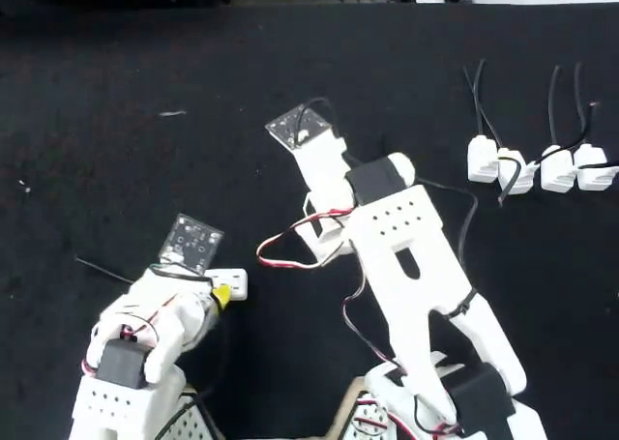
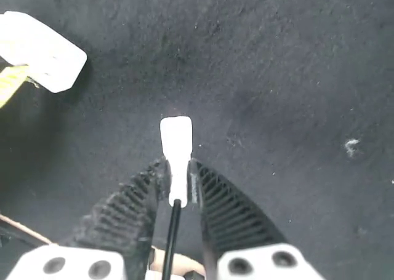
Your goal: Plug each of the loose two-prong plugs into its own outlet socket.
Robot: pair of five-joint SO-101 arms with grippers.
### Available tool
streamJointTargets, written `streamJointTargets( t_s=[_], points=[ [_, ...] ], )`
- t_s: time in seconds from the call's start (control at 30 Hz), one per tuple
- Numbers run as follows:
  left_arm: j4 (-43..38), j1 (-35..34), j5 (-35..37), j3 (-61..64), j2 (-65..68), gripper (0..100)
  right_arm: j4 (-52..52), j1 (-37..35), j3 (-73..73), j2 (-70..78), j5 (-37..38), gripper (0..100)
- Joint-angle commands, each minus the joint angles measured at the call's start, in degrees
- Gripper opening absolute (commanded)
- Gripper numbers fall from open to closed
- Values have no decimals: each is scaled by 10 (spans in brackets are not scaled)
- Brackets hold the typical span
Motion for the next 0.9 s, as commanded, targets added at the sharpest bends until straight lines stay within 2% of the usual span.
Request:
streamJointTargets(
  t_s=[0.0,0.1,0.23,0.37,0.6,0.87],
  points=[
    [-3,3,11,-40,5,216,1,-22,4,-7,4,11],
    [-3,-51,-10,-48,5,216,4,-56,4,-20,1,11],
    [-3,-182,-79,-56,5,216,4,-91,4,-27,1,11],
    [1,-263,-135,-36,23,216,0,-96,15,-28,1,11],
    [-30,-271,-113,-94,167,218,-24,-97,64,-32,0,11],
    [-115,-269,-104,-186,460,216,-19,-94,69,-32,0,11]
  ],
)
